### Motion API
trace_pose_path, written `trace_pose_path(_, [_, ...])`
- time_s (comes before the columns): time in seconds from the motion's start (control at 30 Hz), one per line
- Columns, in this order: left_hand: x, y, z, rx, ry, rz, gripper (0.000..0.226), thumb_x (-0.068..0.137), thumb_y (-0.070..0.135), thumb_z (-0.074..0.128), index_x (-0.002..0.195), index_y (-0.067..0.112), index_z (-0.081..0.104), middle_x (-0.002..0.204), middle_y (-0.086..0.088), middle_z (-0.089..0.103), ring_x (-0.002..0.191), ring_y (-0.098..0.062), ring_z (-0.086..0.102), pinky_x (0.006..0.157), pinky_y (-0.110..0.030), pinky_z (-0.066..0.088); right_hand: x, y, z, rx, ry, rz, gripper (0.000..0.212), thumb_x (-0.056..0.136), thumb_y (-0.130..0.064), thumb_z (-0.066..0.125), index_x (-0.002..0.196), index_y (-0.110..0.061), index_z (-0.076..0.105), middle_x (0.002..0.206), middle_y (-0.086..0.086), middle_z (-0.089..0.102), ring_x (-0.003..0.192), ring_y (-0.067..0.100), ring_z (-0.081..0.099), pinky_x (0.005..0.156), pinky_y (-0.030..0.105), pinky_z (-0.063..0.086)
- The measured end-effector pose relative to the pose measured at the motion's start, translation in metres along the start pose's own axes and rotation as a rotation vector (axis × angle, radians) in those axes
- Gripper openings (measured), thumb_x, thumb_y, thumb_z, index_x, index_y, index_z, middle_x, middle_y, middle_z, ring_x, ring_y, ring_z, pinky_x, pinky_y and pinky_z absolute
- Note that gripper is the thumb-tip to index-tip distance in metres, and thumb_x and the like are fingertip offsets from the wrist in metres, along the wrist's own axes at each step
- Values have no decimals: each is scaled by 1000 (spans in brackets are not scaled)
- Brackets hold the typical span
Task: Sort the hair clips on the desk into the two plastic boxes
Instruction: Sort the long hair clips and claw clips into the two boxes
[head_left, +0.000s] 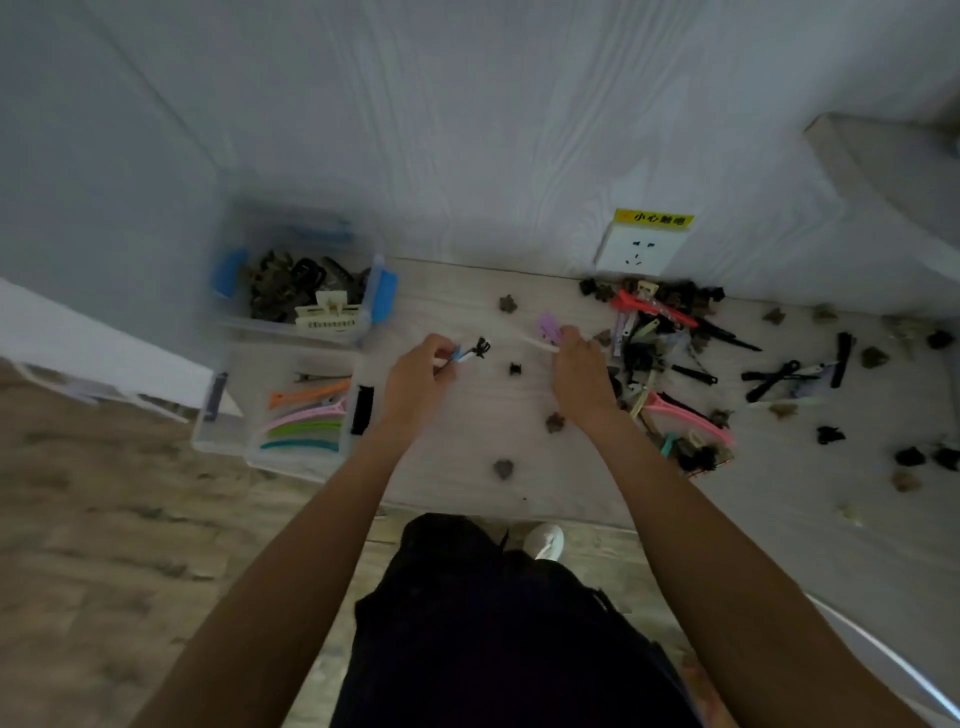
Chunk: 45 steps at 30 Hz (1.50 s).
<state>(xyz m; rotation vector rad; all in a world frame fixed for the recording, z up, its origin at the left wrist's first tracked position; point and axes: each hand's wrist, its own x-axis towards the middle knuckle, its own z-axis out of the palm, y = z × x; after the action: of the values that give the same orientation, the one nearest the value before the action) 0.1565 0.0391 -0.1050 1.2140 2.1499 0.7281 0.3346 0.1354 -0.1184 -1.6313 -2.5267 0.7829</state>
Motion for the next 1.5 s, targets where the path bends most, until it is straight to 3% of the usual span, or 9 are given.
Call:
trace_pose_path(0.1, [-8,0,-11,225,65,114,16,91,17,55,106,14,58,97,-8,70,88,-26,65,80,-39,53,-5,-5,-7,235,-11,114,24,97,-9,32,118,0,40,108,25,57,85,32,52,67,33,34])
trace_pose_path(0.27, [8,12,-16,628,-98,165,23,95,21,46,114,13,56,100,-14,66,92,-31,61,73,-37,45,-24,-22,-2,292,-50,200,25,98,-14,35,118,0,39,103,25,59,78,32,53,64,32,34])
trace_pose_path(0.4, [14,5,-19,545,-156,183,22,96,17,43,114,11,55,103,-14,65,93,-30,60,76,-37,45,-39,-48,8,354,-46,190,26,98,-15,37,119,1,38,88,14,50,73,25,47,61,31,32])
trace_pose_path(0.67, [-28,-63,-109,195,86,469,29,93,14,45,119,10,58,107,-13,62,92,-27,58,78,-33,46,-56,-138,26,566,-27,162,26,96,-18,40,120,-6,41,87,12,51,59,14,42,59,33,32])
trace_pose_path(0.87, [-35,-147,-157,382,-114,368,28,92,13,48,119,10,58,107,-14,62,98,-31,58,81,-37,45,-56,-219,48,568,-76,11,31,97,-27,43,123,-11,42,92,5,53,76,18,50,61,30,34])
trace_pose_path(1.0, [-34,-154,-161,390,-283,340,39,88,22,56,127,24,52,111,-8,64,101,-24,59,80,-33,46,-48,-243,61,330,-4,-116,32,95,-18,45,126,-11,43,112,13,59,94,26,56,74,31,41])
trace_pose_path(1.23, [-54,-155,-176,252,180,407,26,93,31,46,109,19,62,98,0,70,85,-18,64,67,-25,43,-27,-260,85,-67,-98,-334,38,89,-5,48,127,-9,51,129,13,54,120,29,48,97,37,39])
trace_pose_path(1.37, [-50,-138,-168,191,202,401,35,95,37,34,112,18,58,95,-2,68,82,-15,62,67,-27,49,-45,-245,72,149,105,-350,29,84,0,53,111,-6,62,117,14,61,109,28,55,92,34,44])
trace_pose_path(1.5, [-44,-97,-146,55,110,482,26,95,25,47,115,15,59,103,-2,67,91,-10,59,81,-20,46,-83,-187,55,158,449,-247,22,80,4,57,95,-8,68,102,11,66,98,25,59,84,26,45])
